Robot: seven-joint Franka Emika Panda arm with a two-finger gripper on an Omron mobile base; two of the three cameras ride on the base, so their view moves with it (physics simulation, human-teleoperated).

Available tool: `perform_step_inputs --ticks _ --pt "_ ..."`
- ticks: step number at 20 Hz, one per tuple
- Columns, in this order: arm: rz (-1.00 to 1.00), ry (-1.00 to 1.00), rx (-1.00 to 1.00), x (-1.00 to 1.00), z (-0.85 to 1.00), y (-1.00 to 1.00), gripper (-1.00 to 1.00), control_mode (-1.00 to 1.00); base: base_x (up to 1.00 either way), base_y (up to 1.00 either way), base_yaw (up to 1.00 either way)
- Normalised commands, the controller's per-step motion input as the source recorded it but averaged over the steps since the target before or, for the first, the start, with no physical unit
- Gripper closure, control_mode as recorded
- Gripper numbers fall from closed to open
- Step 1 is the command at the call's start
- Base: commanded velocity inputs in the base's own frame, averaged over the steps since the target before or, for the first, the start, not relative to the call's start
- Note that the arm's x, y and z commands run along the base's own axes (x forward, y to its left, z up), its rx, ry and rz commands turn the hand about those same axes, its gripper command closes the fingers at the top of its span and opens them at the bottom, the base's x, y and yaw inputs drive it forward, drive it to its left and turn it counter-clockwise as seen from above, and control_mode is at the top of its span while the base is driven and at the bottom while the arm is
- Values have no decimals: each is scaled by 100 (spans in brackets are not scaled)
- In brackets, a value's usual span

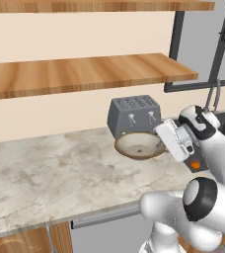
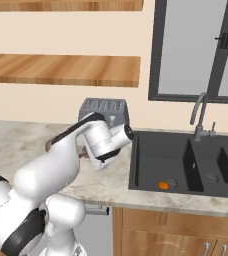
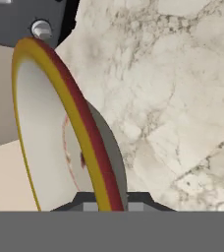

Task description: Clear the mugs and bowl far away from the sink.

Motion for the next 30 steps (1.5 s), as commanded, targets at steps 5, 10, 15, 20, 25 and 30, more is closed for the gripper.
perform_step_inputs --ticks 5,10,15,20,25,30 --pt "-25 2 -1 -84 91 0 100 -100 0 0 0" --pt "-41 0 -17 -38 51 8 100 -100 0 0 0" --pt "-47 1 -20 -13 25 8 100 -100 0 0 0" --pt "-18 4 -6 -8 2 21 100 -100 0 0 0" --pt "-20 -2 -7 -4 4 13 100 -100 0 0 0" --pt "-26 -13 0 -18 3 0 100 -100 0 0 0"
